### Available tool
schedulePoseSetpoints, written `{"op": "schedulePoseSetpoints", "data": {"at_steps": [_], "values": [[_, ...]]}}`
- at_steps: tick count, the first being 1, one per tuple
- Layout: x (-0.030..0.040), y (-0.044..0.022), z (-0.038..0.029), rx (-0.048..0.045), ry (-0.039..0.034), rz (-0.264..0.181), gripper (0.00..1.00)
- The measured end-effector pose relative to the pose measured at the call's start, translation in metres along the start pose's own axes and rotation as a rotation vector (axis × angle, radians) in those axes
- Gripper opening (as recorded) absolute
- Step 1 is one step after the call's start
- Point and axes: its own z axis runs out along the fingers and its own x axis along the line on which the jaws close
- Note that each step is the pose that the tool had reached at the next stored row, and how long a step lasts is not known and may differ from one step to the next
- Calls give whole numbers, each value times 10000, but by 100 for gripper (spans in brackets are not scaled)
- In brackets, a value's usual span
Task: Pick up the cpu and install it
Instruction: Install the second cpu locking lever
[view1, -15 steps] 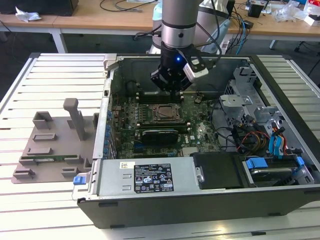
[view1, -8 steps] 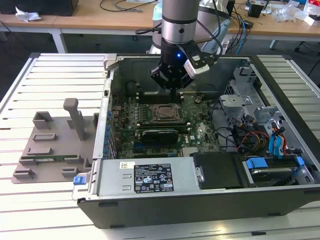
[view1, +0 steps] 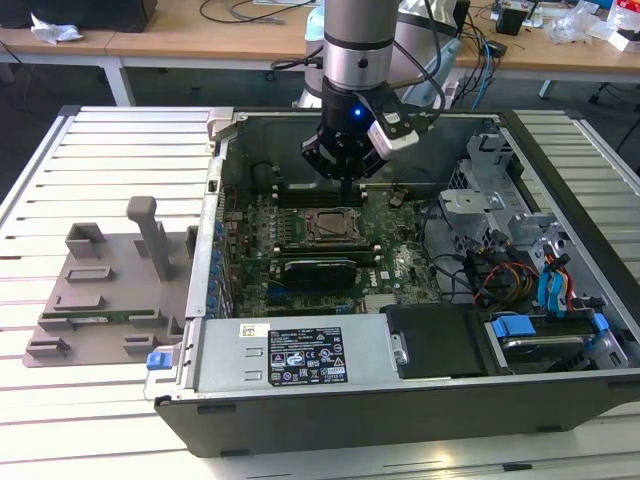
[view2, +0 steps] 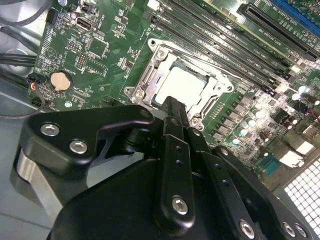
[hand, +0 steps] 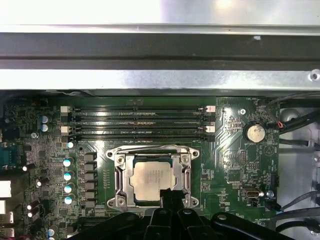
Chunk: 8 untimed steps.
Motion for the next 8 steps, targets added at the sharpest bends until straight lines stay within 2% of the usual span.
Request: {"op": "schedulePoseSetpoints", "data": {"at_steps": [4, 8], "values": [[0, -18, 28, 0, 0, -1, 11], [1, -96, 45, 0, -1, 1, 11]]}}
